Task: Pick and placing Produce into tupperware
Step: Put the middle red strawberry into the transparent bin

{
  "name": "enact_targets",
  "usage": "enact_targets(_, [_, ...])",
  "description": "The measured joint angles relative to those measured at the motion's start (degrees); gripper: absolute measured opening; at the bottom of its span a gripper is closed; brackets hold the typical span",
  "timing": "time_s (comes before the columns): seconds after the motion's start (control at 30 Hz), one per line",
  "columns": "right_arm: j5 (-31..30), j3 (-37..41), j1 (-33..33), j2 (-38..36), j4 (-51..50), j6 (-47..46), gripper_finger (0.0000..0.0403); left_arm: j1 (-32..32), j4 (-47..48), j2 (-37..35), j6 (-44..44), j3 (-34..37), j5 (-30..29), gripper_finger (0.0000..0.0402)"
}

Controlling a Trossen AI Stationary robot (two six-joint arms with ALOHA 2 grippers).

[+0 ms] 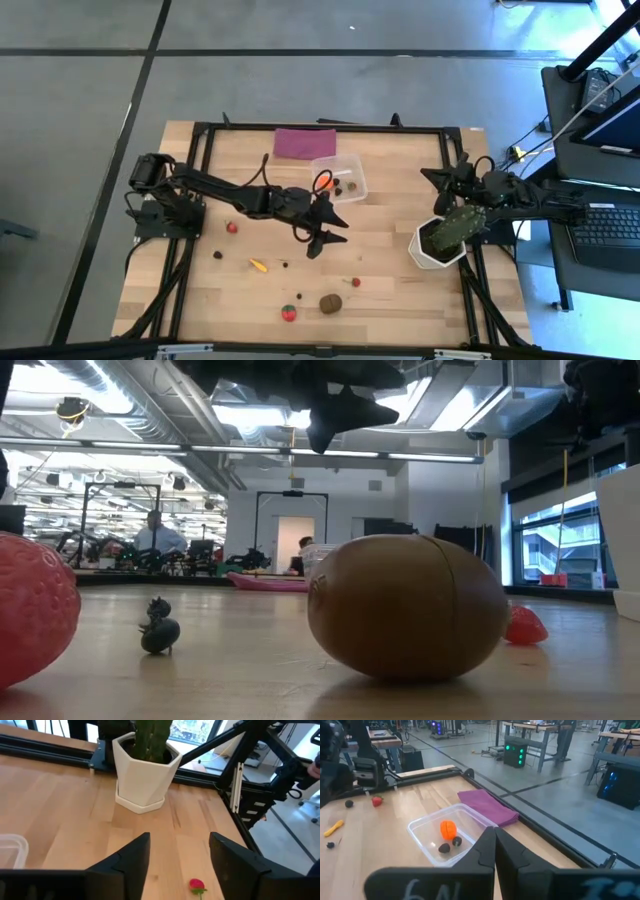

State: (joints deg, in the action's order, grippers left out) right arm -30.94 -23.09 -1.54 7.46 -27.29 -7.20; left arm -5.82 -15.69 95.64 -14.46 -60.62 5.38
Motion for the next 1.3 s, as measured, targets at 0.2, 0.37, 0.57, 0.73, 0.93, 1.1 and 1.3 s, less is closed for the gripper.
enact_targets(0.2, [0.00,0.00,0.00,0.00,-0.03,0.20,0.0004,-1.33,0.03,1.32,0.88,-0.02,0.18,0.0253])
enact_targets(0.37, [-0.04,0.00,0.00,0.00,-0.38,0.19,0.0004,-1.71,0.46,2.45,1.54,0.02,-0.30,0.0276])
enact_targets(0.57, [-0.04,0.00,0.00,0.00,-0.42,-0.02,0.0004,-1.69,0.20,2.47,9.55,0.02,-0.78,0.0273])
enact_targets(0.73, [-0.94,0.00,0.00,0.00,-0.48,-0.18,0.0004,-1.75,-0.66,6.84,13.55,-0.19,-2.31,0.0269])
enact_targets(0.93, [-0.96,0.00,-0.02,0.02,-0.98,-1.37,0.0004,-3.40,-1.51,15.68,18.49,-5.38,-1.57,0.0269])
enact_targets(1.1, [-1.01,0.00,0.00,0.02,-1.38,-1.52,0.0004,-6.74,-1.54,22.16,23.89,-11.30,-1.24,0.0269])
enact_targets(1.3, [-1.03,0.00,0.00,0.02,-1.36,-1.51,0.0004,-9.34,-0.32,27.15,23.54,-16.83,-1.31,0.0269])
